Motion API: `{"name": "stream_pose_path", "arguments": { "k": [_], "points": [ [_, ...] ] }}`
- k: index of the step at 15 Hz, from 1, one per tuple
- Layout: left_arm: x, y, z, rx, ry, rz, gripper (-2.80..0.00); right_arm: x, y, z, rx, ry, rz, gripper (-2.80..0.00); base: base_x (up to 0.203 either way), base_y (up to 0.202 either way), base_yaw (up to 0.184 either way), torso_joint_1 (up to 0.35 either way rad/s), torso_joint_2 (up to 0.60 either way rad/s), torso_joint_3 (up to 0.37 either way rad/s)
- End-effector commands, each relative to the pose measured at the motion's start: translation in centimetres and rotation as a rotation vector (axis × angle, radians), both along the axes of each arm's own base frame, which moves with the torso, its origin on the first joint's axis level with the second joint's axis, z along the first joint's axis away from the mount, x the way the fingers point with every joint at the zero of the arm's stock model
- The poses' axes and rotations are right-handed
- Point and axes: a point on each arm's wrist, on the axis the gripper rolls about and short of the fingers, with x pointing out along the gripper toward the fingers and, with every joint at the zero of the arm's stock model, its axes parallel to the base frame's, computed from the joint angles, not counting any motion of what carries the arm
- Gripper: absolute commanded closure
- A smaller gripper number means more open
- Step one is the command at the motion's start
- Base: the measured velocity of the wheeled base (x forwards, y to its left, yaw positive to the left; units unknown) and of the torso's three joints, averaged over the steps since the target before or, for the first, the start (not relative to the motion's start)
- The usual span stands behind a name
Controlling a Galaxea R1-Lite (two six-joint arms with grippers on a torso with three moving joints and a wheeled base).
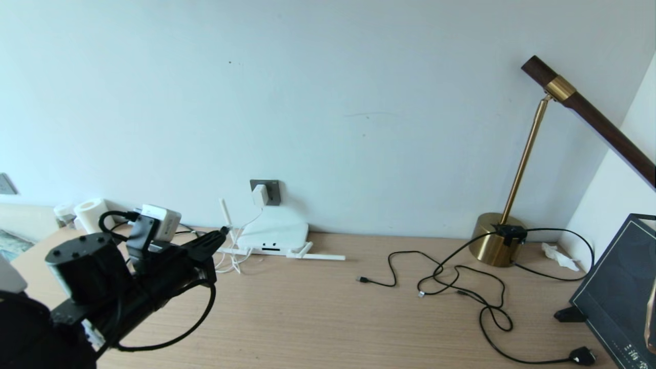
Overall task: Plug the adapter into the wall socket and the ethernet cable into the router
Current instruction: Align cable and router interface
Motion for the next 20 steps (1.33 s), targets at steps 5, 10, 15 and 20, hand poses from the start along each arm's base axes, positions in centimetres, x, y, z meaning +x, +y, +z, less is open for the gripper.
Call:
{"name": "stream_pose_path", "arguments": {
  "k": [5, 10, 15, 20],
  "points": [
    [-0.6, 0.1, 1.3, -0.009, -0.054, 0.005, 0.0, 0.3, 0.0, -0.3, -0.002, 0.071, -0.072, -2.8, 0.0, 0.0, 0.0, 0.0, 0.0, 0.0],
    [-0.6, -0.3, 1.0, -0.006, -0.042, -0.011, 0.0, 0.2, 0.1, -0.3, 0.015, 0.057, -0.022, -2.8, 0.0, 0.0, 0.0, 0.0, 0.0, 0.0],
    [-1.0, -0.5, 0.8, -0.004, -0.029, -0.02, 0.0, 0.0, 0.0, -0.3, 0.039, -0.002, -0.014, -2.8, 0.0, 0.0, 0.0, 0.0, 0.0, 0.0],
    [-1.2, -0.4, 1.0, -0.004, -0.037, -0.021, 0.0, -0.2, 0.1, -0.3, 0.022, -0.01, 0.098, -2.8, 0.0, 0.0, 0.0, 0.0, 0.0, 0.0]
  ]
}}
